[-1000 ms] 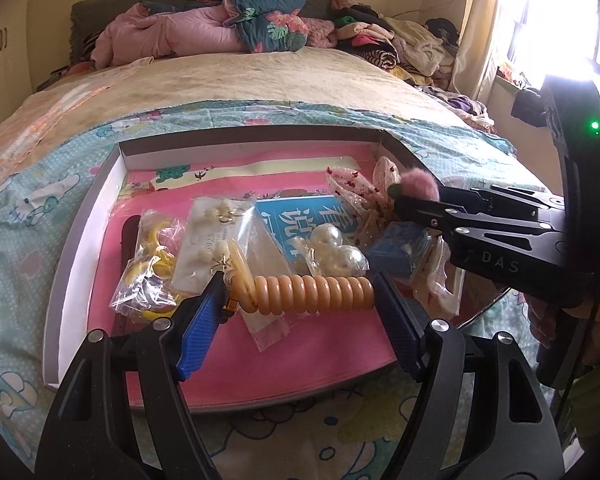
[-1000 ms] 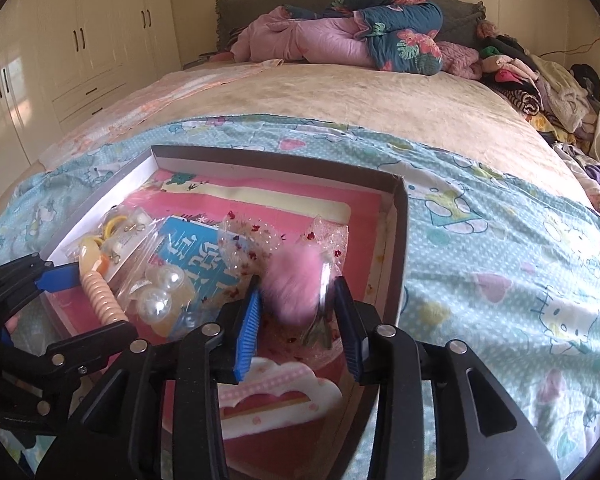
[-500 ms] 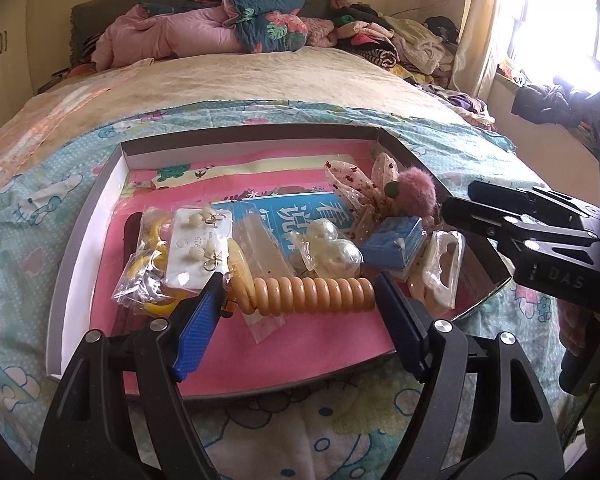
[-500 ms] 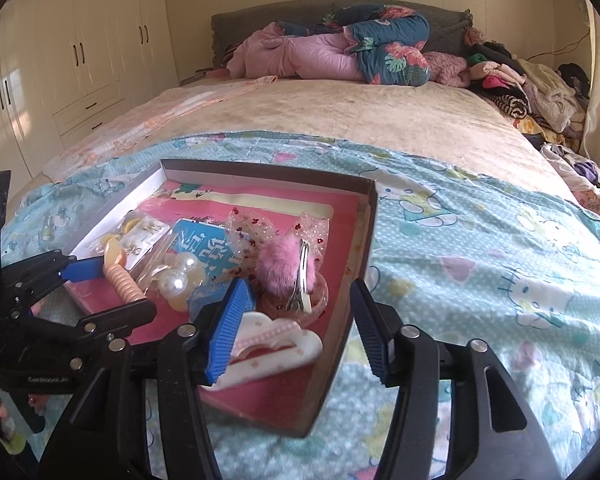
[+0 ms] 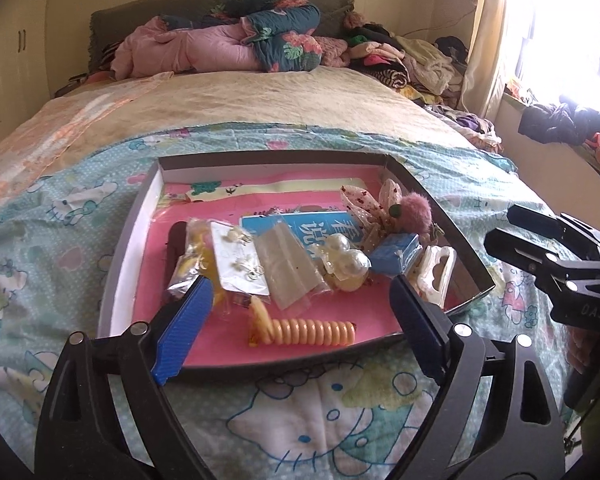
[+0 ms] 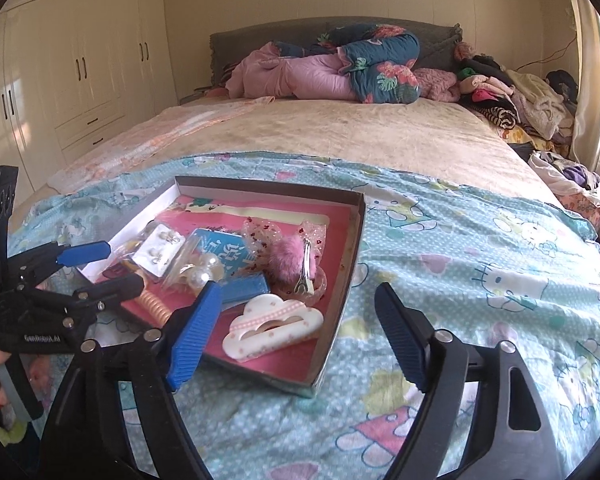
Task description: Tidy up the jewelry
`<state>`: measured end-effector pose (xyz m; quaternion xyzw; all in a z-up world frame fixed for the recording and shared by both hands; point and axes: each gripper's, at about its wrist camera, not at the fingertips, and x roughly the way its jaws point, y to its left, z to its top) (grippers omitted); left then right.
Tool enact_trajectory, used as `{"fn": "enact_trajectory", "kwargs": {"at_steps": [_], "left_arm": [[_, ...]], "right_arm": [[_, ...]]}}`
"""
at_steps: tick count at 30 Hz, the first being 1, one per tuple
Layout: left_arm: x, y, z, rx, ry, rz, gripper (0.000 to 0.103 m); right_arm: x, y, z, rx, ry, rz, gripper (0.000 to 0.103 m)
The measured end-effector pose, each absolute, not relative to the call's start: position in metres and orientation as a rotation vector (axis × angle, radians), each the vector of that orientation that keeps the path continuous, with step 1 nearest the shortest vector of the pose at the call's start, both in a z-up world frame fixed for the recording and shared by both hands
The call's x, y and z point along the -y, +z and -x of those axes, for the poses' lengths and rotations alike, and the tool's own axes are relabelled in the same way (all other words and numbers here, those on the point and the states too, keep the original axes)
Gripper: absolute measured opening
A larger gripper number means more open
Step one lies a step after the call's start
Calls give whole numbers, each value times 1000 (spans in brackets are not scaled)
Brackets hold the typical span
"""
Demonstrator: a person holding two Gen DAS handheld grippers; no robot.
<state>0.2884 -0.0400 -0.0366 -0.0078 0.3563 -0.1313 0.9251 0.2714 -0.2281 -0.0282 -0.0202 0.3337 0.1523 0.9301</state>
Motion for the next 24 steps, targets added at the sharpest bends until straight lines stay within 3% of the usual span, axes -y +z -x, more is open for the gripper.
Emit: {"fn": "enact_trajectory", "kwargs": {"at_steps": [7, 24], "left_arm": [[24, -21, -273, -692, -236, 38, 92], [-12, -3, -237, -619, -176, 103, 92]], "right_arm": [[219, -17, -251, -655, 323, 51, 84], [203, -11, -214, -590, 297, 16, 97]]}}
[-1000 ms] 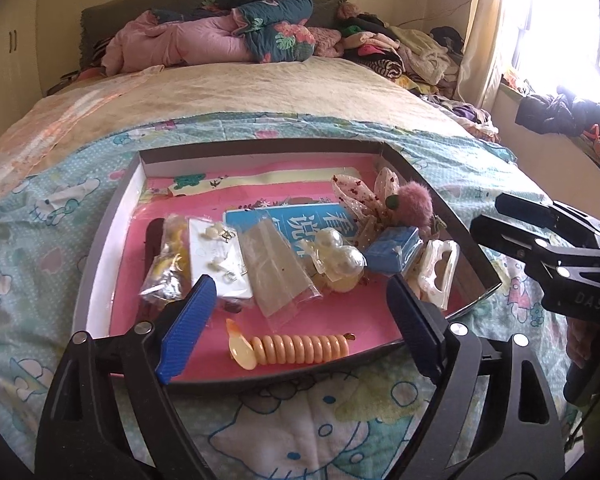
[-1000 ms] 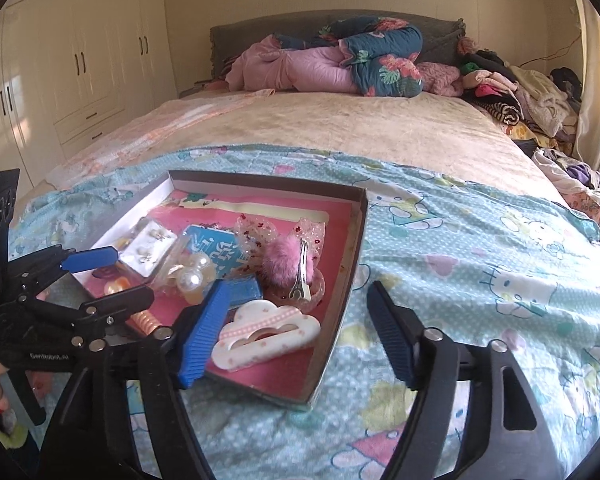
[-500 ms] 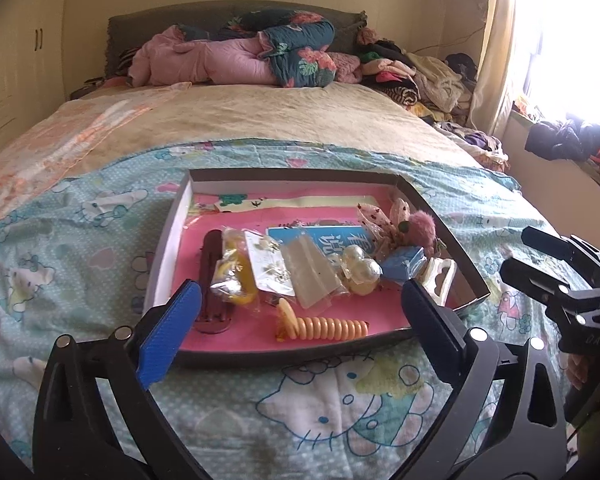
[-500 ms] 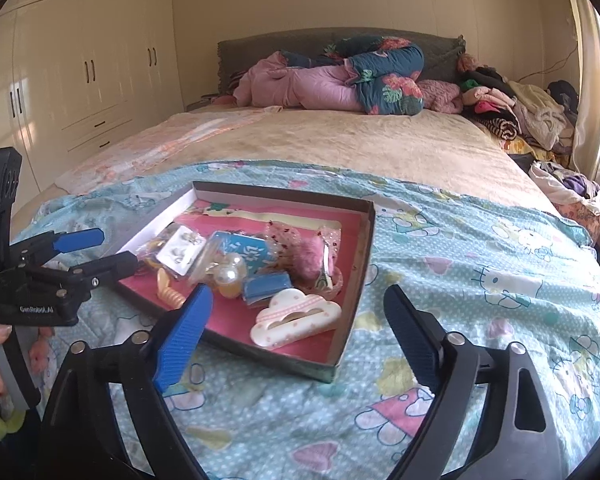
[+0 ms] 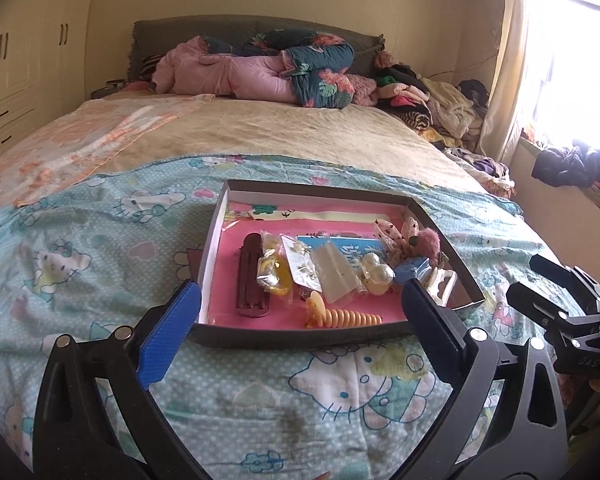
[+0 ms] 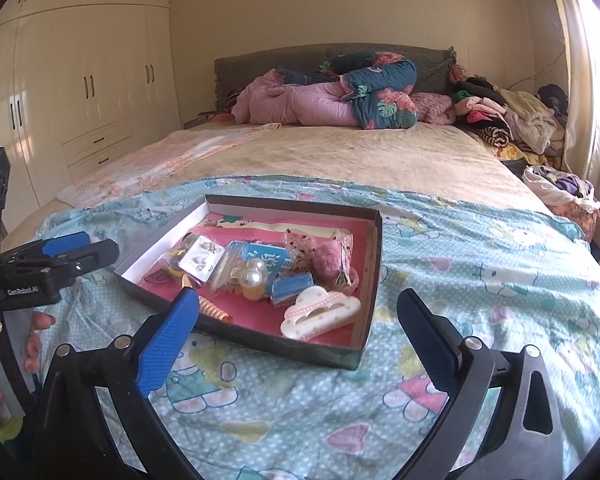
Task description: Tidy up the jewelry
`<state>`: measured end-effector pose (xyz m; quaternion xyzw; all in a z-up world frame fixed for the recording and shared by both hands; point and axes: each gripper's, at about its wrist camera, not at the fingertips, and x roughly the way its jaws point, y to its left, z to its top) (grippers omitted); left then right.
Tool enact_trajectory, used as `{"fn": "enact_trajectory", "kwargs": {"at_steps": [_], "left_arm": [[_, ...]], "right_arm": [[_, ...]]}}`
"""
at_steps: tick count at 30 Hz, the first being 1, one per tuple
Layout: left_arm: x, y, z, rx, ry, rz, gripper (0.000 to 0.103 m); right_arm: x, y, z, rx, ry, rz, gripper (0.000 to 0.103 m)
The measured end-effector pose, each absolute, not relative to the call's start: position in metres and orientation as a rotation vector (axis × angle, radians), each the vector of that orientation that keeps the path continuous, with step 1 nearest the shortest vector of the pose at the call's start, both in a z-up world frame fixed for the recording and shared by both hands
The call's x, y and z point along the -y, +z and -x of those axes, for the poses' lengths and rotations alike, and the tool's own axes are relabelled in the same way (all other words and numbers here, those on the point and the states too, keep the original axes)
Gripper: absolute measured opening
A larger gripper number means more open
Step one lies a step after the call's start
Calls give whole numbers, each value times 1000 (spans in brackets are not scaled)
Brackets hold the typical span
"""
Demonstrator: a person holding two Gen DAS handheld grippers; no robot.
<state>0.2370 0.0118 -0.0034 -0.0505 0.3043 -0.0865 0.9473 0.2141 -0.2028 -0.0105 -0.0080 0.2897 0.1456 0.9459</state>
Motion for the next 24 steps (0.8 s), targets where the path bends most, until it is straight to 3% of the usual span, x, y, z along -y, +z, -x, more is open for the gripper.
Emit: {"fn": "enact_trajectory", "kwargs": {"at_steps": [24], "left_arm": [[2, -10, -169, -539, -161, 45, 92]], "right_arm": [[199, -22, -140, -496, 205, 54, 97]]}}
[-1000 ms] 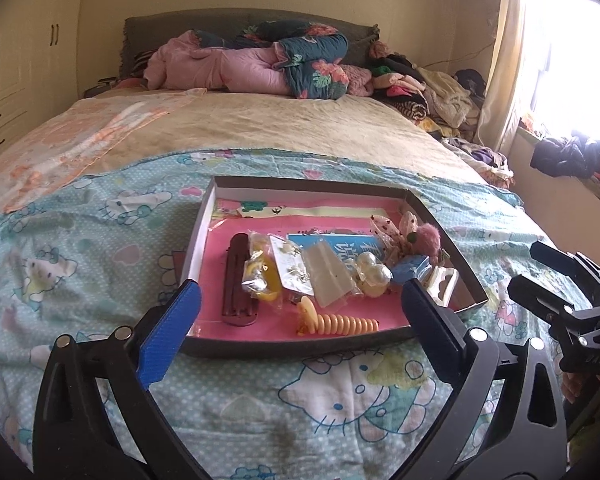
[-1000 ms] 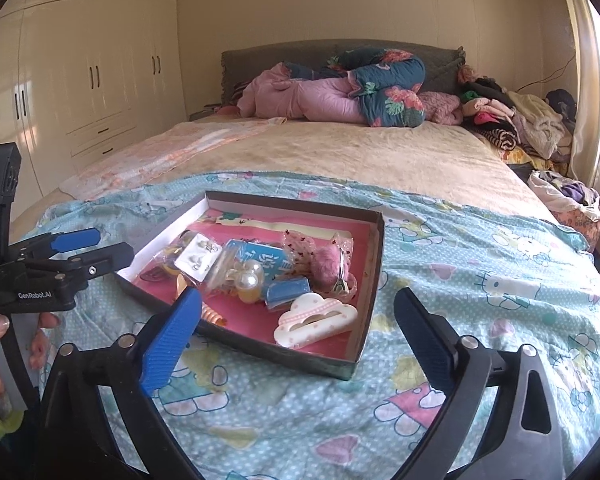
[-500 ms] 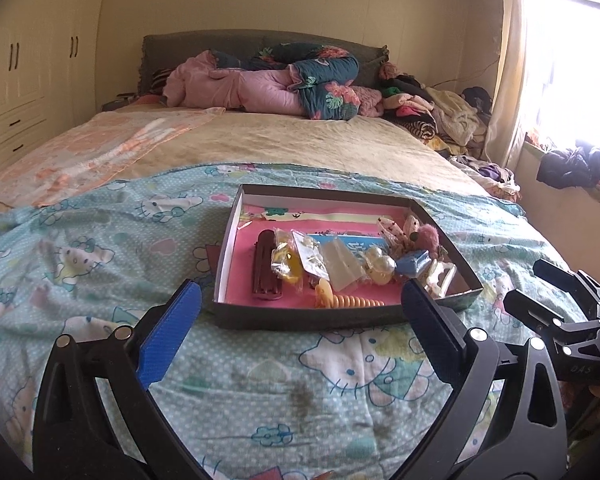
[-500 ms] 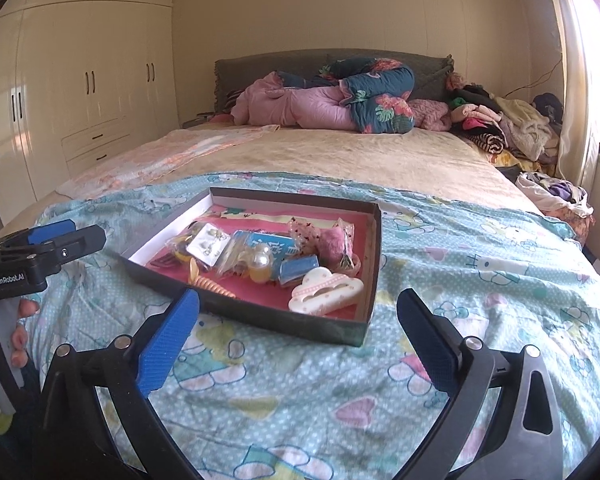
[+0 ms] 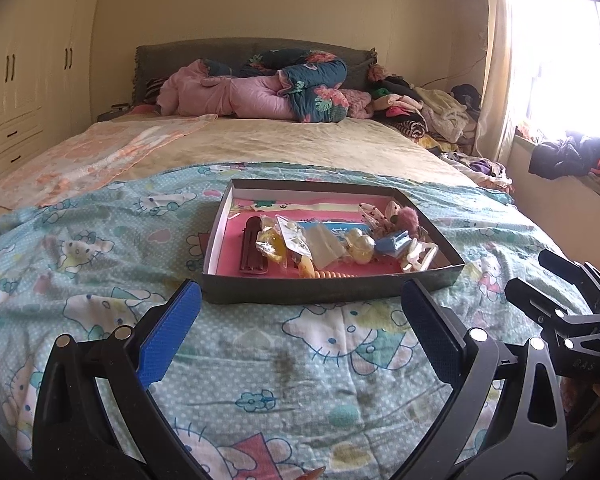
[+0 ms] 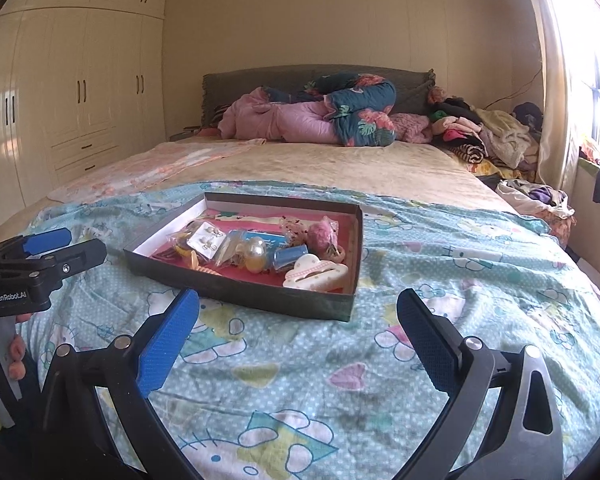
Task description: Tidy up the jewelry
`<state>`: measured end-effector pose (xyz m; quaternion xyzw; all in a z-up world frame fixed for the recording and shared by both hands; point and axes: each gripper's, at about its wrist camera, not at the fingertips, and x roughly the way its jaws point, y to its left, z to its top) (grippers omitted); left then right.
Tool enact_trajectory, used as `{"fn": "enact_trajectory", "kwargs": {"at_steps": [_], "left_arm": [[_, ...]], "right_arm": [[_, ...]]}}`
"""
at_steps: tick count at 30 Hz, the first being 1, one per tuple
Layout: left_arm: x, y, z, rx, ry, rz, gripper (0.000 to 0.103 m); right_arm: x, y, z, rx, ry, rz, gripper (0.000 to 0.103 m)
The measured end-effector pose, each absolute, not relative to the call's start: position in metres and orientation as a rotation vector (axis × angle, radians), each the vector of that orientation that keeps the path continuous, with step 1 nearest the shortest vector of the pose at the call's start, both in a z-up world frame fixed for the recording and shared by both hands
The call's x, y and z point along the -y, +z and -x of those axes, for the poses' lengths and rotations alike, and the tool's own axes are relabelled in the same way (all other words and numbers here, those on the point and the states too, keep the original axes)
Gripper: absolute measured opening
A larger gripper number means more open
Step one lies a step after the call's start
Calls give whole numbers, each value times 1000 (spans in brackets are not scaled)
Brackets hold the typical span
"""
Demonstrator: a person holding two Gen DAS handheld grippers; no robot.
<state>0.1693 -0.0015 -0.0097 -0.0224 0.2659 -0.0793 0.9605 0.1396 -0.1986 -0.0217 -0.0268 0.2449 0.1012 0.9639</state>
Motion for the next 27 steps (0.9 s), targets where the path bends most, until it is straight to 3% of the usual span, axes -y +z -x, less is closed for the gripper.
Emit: {"fn": "enact_trajectory", "kwargs": {"at_steps": [27], "left_arm": [[10, -10, -132, -419, -166, 21, 92]], "right_arm": [[203, -27, -88, -331, 156, 23, 97]]}}
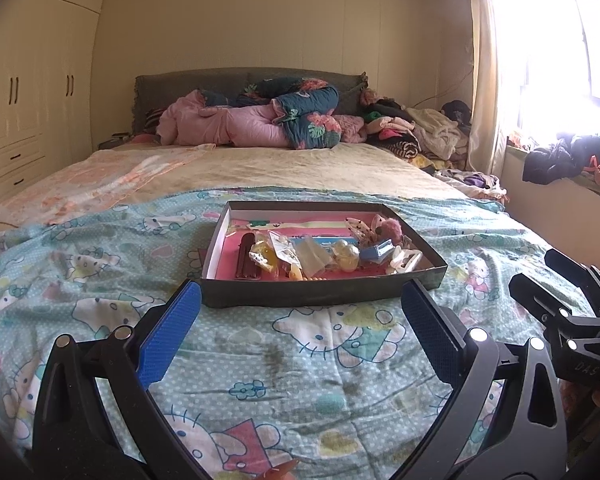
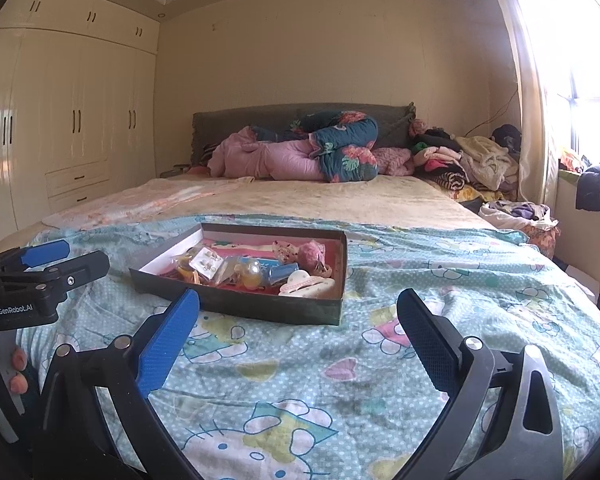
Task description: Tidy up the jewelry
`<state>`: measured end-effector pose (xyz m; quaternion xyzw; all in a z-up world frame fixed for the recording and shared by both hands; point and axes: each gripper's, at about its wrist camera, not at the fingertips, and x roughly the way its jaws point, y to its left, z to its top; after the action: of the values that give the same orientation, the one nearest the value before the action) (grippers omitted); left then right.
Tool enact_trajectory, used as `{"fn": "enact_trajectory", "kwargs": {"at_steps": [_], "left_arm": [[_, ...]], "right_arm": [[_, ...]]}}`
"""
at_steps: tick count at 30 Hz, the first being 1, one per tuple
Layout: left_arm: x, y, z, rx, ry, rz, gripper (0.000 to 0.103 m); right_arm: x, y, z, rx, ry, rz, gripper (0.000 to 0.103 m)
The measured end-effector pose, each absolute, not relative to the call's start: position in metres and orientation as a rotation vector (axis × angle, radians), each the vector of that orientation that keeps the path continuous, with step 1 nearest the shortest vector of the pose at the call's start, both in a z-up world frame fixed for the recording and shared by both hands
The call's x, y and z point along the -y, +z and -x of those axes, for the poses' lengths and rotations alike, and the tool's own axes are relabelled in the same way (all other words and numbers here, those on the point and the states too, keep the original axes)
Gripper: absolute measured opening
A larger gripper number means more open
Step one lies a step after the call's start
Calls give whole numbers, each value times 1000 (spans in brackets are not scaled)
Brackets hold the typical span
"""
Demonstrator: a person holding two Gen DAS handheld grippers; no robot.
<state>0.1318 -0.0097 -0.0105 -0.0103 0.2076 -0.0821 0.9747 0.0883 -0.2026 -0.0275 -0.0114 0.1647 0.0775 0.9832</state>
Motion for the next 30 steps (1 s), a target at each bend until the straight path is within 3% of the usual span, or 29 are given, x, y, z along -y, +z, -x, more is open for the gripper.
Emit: {"fn": "enact_trajectory", "kwargs": {"at_steps": [30], "left_arm": [[0, -26, -119, -383, -123, 2, 92]], "right_arm": [[189, -35, -68, -251, 119, 61, 97]]}}
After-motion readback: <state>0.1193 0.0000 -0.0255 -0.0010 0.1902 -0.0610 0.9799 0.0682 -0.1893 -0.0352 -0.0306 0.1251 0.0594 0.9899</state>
